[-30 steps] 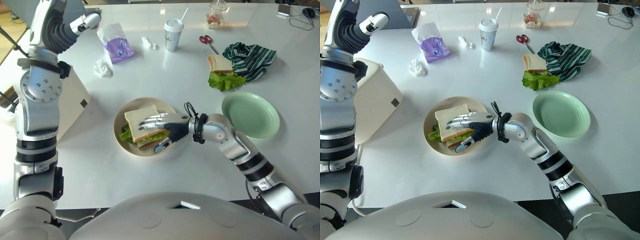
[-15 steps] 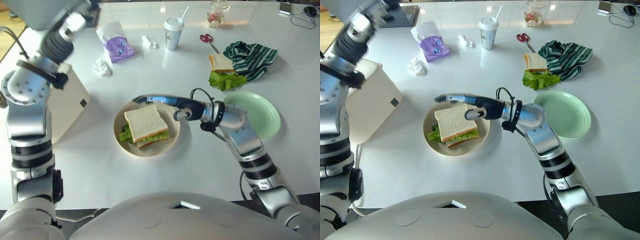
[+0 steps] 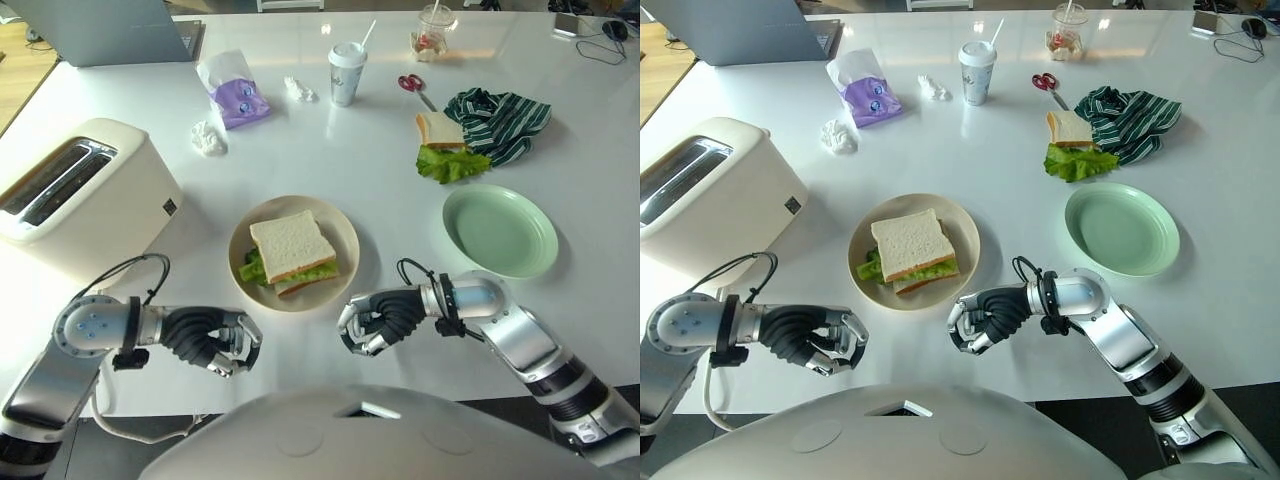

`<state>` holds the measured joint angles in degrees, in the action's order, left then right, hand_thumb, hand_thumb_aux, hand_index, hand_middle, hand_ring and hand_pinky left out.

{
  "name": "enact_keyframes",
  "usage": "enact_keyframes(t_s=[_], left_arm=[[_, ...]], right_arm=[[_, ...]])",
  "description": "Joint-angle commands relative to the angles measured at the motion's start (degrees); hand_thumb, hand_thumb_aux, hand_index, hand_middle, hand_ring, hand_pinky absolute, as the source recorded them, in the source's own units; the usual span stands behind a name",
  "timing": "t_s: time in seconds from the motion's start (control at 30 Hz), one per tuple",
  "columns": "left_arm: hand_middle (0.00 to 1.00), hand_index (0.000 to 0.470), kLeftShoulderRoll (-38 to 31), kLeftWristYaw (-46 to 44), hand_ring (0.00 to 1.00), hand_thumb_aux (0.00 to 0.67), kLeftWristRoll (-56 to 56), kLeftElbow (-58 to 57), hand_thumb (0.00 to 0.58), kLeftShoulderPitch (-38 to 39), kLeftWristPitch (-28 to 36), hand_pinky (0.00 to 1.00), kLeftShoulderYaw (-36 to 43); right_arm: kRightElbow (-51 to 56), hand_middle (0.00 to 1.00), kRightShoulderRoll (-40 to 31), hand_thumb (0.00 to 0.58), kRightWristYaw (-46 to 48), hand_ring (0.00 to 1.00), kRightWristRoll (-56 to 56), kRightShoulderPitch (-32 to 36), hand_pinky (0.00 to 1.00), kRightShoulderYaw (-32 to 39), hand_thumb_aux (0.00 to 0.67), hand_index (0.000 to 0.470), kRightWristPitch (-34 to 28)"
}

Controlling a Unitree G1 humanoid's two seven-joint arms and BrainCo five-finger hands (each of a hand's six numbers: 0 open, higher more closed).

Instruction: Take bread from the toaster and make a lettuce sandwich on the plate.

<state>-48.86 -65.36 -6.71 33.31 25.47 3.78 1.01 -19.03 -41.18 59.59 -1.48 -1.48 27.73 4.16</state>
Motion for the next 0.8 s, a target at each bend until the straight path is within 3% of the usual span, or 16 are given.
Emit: enact_keyframes(t_s=[0.03,0.17,0.43,0.63,0.7,0.8], left_arm=[[1.0,0.47,0.3,3.7,1.0,0.67,7.9,-2.6,0.58,-2.1,1.4,1.0,6.5],[1.0,0.47,3.2,7.0,1.0,0.67,18.3,-9.0,0.58,-8.7,2.6,1.0,16.3],[1.0,0.47,8.6,14.7,1.0,0.67,27.7,-25.9,0.58,-21.9,0.9,1.0,23.5],[1.0,0.47,14.7,26.5,1.0,0.67,31.1,-40.5,0.58,-34.9,-0.6,1.0,22.1],[1.0,0.47,16.6,32.5,1.0,0.67,33.4,-47.5,0.58,-40.3,-1.9,1.0,22.0],[1.0,0.47,19.1,41.3,1.0,0.67,35.8,-56.6,0.58,-47.2,-3.8,1.0,21.4]], right_arm=[[2.7,1.0,1.1,0.58,-0.2,1.0,-4.5,1.3,1.0,3.2,0.67,0.47,2.6],[7.4,1.0,3.9,0.58,-2.9,1.0,-8.7,1.4,1.0,5.7,0.67,0.47,5.0],[19.6,1.0,11.6,0.58,-12.8,1.0,-14.3,7.1,1.0,5.9,0.67,0.47,11.5],[40.4,1.0,18.1,0.58,-37.7,1.0,-28.2,21.5,1.0,3.8,0.67,0.47,18.9],[49.3,1.0,19.1,0.58,-48.3,1.0,-36.1,27.9,1.0,5.9,0.67,0.47,20.4],[61.8,1.0,19.6,0.58,-66.7,1.0,-50.3,38.1,1.0,11.7,0.67,0.47,18.0]])
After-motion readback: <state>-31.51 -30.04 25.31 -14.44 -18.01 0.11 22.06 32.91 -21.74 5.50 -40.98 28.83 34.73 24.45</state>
